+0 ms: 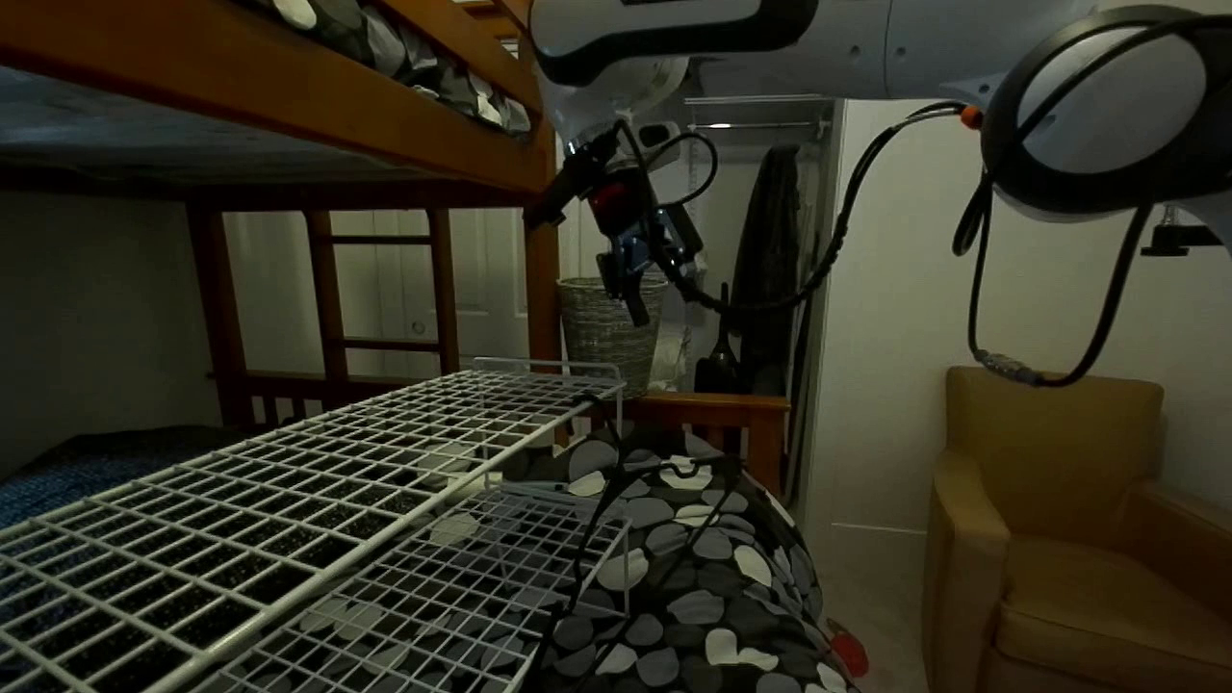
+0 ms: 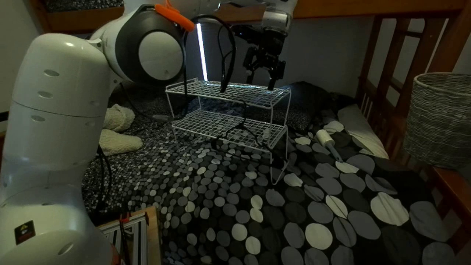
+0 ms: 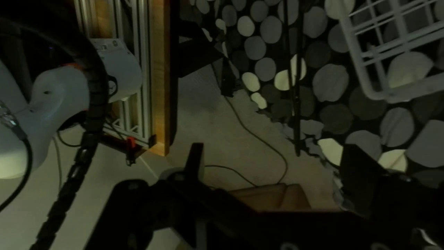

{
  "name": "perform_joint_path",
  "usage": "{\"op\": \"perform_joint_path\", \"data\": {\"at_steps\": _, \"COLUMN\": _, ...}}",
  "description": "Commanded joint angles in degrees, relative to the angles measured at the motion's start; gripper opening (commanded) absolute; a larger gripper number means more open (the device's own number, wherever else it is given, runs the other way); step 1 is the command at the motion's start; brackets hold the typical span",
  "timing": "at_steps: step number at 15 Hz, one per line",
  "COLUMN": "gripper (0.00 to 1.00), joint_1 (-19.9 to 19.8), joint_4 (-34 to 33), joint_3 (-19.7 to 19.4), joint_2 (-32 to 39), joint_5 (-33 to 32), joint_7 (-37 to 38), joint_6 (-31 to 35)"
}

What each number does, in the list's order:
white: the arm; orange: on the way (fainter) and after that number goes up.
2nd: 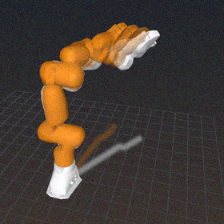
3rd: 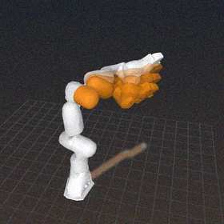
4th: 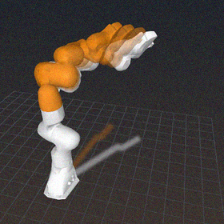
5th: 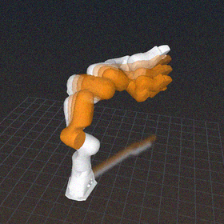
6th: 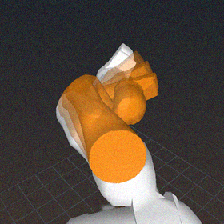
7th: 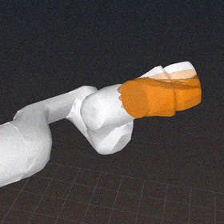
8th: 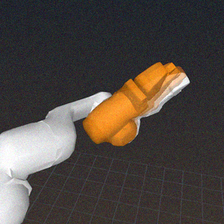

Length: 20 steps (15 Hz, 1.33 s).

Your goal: Remove the black coat hanger from the bottom rack and hang it on the top rack

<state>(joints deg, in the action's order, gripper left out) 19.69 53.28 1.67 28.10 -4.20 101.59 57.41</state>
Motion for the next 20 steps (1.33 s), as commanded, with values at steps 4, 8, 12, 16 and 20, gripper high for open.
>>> {"op": "perform_joint_path", "data": {"at_steps": 4, "gripper": 1.00, "joint_1": -2.3, "joint_4": 10.6, "joint_3": 0.7, "joint_2": -9.4, "joint_5": 0.1, "joint_7": -14.5, "joint_6": 14.2}}
{"op": "perform_joint_path", "data": {"at_steps": 8, "gripper": 1.00, "joint_1": -4.6, "joint_4": 16.9, "joint_3": 0.6, "joint_2": -13.8, "joint_5": 1.8, "joint_7": -28.4, "joint_6": 18.3}}
{"op": "perform_joint_path", "data": {"at_steps": 12, "gripper": 1.00, "joint_1": -6.2, "joint_4": 22.3, "joint_3": 0.5, "joint_2": -17.4, "joint_5": 1.9, "joint_7": -42.4, "joint_6": 20.6}}
{"op": "perform_joint_path", "data": {"at_steps": 16, "gripper": 1.00, "joint_1": -6.9, "joint_4": 26.5, "joint_3": 0.5, "joint_2": -20.4, "joint_5": 2.2, "joint_7": -55.1, "joint_6": 23.0}}
{"op": "perform_joint_path", "data": {"at_steps": 20, "gripper": 1.00, "joint_1": -6.5, "joint_4": 29.1, "joint_3": 0.7, "joint_2": -22.8, "joint_5": 2.8, "joint_7": -67.0, "joint_6": 24.0}}
